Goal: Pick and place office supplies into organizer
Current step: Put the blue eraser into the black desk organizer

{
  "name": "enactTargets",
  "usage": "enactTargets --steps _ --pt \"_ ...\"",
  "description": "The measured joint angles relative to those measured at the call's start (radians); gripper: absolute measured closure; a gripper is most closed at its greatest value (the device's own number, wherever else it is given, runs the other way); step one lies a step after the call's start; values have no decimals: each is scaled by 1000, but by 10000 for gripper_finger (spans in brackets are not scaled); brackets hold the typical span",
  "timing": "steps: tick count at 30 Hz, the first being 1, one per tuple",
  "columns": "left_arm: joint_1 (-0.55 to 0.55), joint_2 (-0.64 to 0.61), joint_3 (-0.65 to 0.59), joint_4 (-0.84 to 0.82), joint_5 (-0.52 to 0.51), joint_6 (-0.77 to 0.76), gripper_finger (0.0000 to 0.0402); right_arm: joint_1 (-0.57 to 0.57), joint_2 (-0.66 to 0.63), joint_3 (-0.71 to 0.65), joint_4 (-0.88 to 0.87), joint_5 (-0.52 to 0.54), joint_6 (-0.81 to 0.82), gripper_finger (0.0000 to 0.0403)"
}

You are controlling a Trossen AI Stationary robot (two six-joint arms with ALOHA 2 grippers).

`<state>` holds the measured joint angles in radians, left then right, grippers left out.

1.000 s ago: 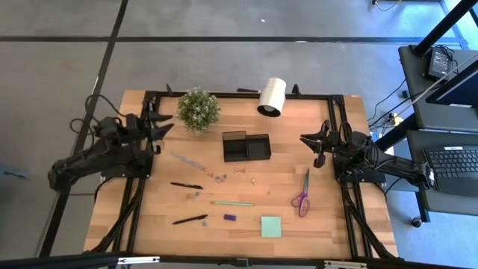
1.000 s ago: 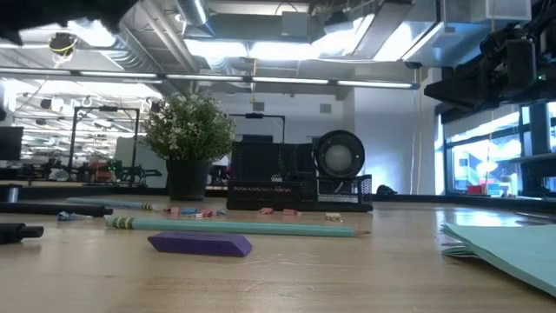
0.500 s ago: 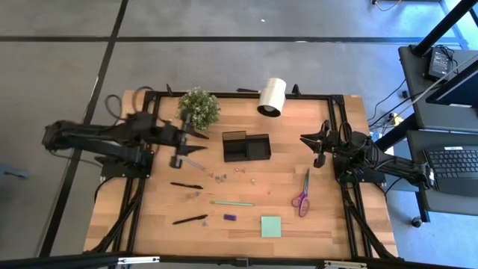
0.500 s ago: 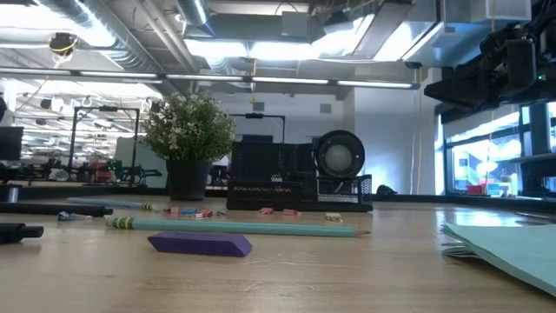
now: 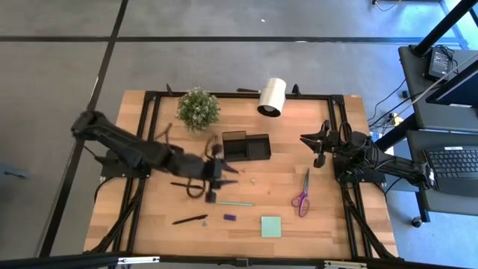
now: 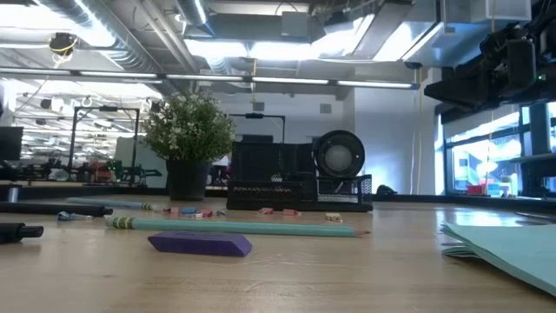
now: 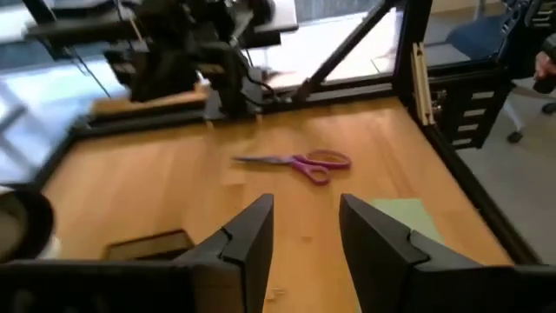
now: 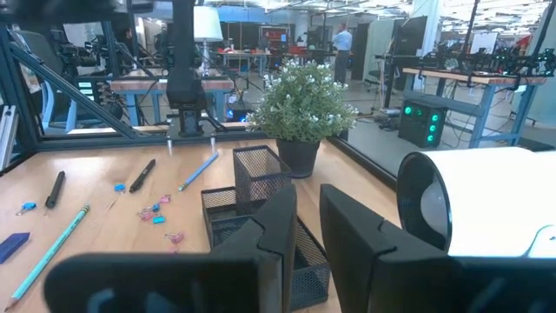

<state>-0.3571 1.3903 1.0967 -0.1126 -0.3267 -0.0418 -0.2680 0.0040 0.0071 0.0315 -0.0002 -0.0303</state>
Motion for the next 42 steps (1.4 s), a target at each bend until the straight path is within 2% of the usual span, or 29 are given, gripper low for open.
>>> enactTargets --steps 8,17,26,34,42 --pt "-132 220 139 -109 -107 -250 274 0 0 0 0 0 54 343" --pt "-215 429 150 -179 -99 -465 274 0 0 0 0 0 77 343" --pt "-210 540 151 -213 -10 -488 274 0 0 0 0 0 79 343" --pt "-204 558 151 -222 37 -495 274 0 0 0 0 -1 79 343" --pt "-201 557 151 -247 39 -480 274 0 0 0 0 0 77 343"
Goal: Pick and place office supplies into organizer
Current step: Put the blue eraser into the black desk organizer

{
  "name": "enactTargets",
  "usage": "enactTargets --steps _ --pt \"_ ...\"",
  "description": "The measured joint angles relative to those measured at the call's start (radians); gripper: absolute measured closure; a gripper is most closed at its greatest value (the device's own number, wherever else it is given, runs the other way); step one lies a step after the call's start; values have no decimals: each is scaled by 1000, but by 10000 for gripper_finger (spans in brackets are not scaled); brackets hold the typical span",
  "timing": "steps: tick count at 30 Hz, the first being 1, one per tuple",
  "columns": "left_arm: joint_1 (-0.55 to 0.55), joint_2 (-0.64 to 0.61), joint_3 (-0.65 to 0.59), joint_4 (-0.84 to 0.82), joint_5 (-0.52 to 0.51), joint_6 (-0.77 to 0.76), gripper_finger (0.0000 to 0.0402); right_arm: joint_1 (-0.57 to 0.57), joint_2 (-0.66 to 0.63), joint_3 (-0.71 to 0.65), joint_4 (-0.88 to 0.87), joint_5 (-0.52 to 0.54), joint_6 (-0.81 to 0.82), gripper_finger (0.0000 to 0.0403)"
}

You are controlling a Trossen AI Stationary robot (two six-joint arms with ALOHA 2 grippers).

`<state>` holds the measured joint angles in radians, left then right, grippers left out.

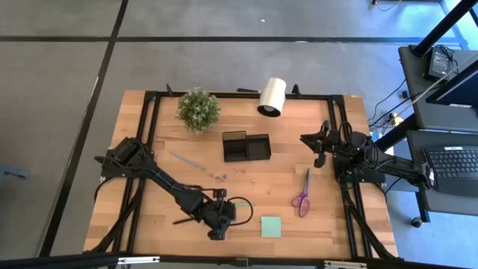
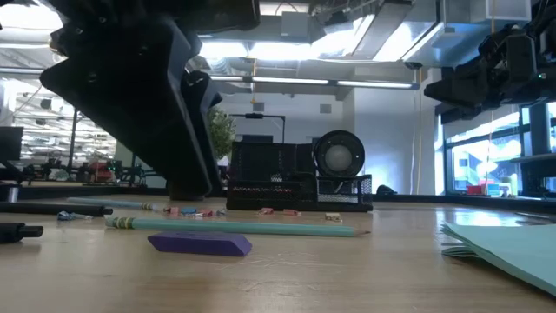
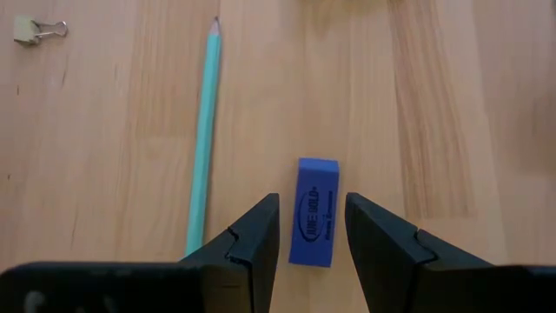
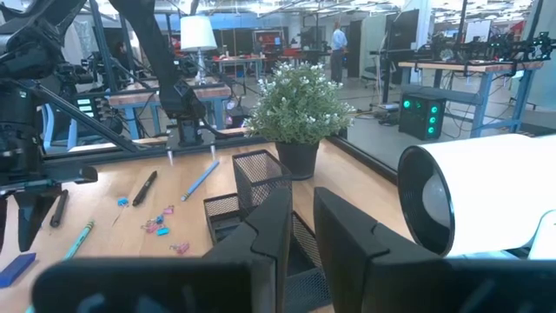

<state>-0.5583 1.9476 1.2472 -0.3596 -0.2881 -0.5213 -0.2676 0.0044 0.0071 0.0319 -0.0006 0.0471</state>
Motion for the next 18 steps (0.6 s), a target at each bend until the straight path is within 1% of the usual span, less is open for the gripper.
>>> enactTargets --steps 15,18 --pt "23 0 0 -7 0 3 274 0 0 0 0 0 -3 343" --pt "26 0 0 -4 2 23 274 0 0 0 0 0 -3 343"
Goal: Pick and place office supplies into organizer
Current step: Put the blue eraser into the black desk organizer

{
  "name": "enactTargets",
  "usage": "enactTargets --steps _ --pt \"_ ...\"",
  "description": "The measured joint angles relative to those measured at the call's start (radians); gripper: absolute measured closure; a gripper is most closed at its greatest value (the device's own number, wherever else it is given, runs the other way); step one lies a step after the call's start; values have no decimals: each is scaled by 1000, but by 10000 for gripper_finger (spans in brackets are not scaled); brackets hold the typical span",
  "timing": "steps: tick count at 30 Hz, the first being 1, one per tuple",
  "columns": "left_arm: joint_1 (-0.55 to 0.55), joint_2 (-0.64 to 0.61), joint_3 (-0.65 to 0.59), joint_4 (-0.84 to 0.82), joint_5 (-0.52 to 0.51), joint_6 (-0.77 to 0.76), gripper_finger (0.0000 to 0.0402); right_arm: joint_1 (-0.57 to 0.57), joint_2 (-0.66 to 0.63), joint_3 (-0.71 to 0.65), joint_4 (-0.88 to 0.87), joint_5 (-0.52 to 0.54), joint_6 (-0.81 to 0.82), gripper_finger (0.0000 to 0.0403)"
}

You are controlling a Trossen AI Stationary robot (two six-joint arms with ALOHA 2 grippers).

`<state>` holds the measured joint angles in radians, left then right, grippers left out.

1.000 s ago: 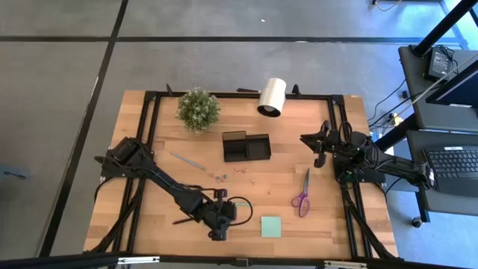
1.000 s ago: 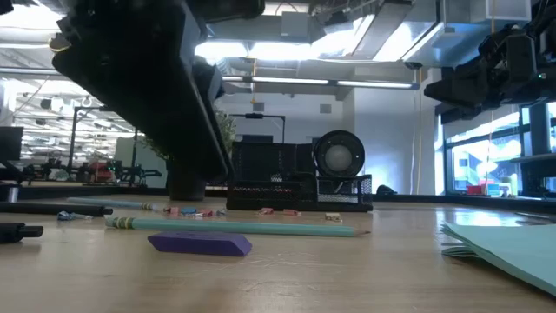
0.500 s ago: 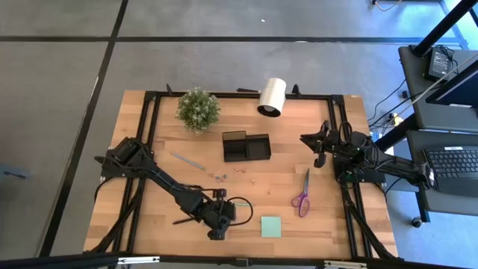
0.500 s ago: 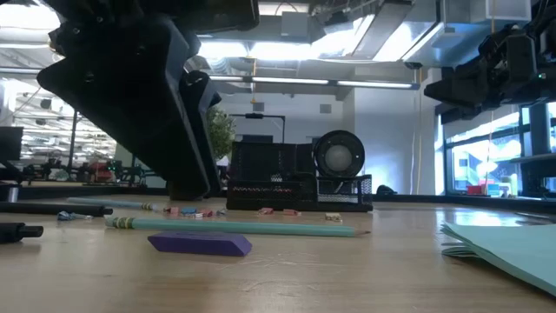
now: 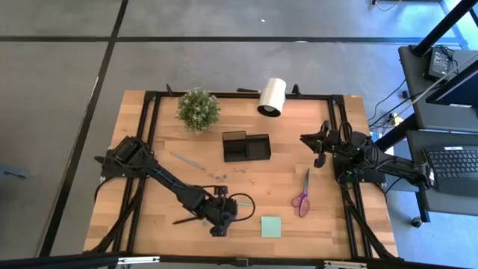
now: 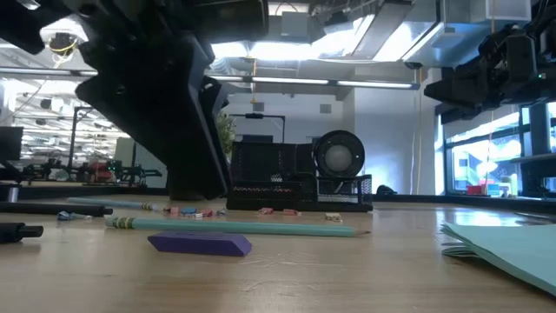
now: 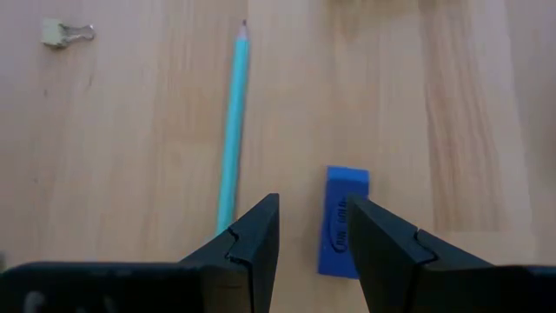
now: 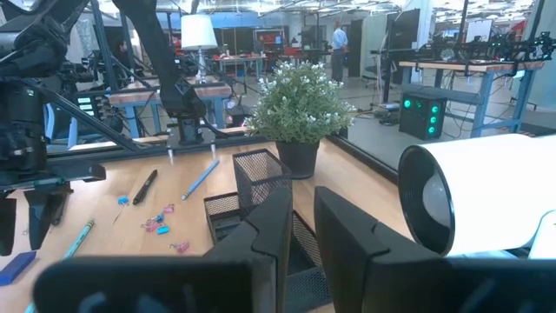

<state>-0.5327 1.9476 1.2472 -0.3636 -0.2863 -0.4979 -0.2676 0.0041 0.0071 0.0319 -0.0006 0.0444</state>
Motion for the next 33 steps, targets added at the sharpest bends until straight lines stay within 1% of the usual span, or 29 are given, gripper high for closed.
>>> enactTargets --steps 3,9,11,14,17,24,28,33 --pt "-1 0 0 1 18 12 274 0 0 0 0 0 0 343" --pt "-1 0 0 7 19 14 274 0 0 0 0 0 0 343" --pt "-1 5 0 31 21 14 274 0 0 0 0 0 0 343" --pt "-2 27 0 80 53 26 274 0 0 0 0 0 0 343" --pt "-5 55 0 108 54 17 274 0 0 0 -1 0 0 343" --pt "-4 102 59 24 67 28 274 0 0 0 -5 0 0 343" --pt "-7 127 87 -3 68 28 274 0 0 0 -7 0 0 343" --pt "-9 129 98 -14 67 24 274 0 0 0 -8 0 0 343"
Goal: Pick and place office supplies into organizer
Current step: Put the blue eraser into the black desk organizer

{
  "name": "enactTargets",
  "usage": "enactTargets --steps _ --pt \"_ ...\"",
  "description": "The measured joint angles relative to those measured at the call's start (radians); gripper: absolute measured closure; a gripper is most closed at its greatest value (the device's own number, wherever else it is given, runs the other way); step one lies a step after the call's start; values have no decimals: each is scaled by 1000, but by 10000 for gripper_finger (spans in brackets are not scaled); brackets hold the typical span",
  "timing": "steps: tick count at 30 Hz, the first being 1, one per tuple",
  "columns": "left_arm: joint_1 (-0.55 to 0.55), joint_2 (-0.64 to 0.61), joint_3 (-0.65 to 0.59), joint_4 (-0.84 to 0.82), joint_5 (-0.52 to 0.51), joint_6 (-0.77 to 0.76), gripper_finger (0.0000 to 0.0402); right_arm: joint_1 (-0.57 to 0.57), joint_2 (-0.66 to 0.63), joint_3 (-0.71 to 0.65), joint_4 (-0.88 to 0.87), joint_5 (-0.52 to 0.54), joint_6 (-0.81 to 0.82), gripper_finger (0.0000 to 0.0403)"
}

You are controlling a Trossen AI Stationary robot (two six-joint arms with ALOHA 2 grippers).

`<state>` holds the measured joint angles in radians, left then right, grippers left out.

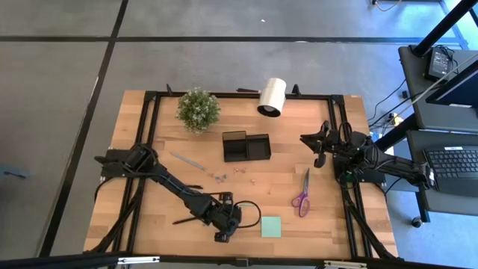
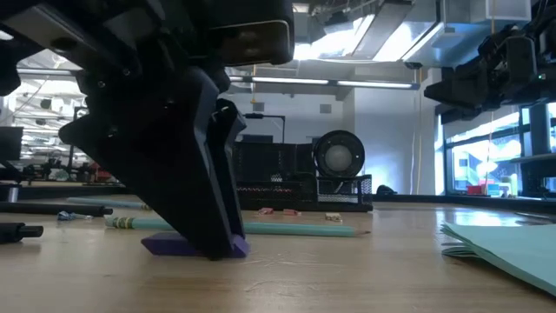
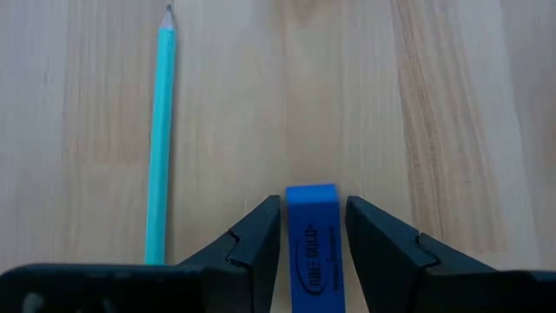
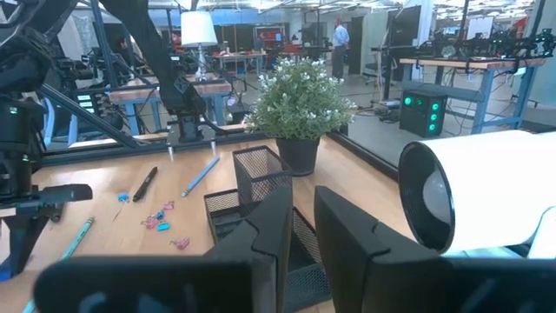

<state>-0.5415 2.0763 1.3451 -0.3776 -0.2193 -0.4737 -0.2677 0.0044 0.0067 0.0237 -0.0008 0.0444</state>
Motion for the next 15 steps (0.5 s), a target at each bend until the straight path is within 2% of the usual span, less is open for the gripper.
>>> enactTargets --steps 6,15 --pt "-10 0 10 -40 38 -31 274 0 0 0 0 0 0 343" --pt "-39 -1 11 -57 41 -79 274 0 0 0 0 0 0 343"
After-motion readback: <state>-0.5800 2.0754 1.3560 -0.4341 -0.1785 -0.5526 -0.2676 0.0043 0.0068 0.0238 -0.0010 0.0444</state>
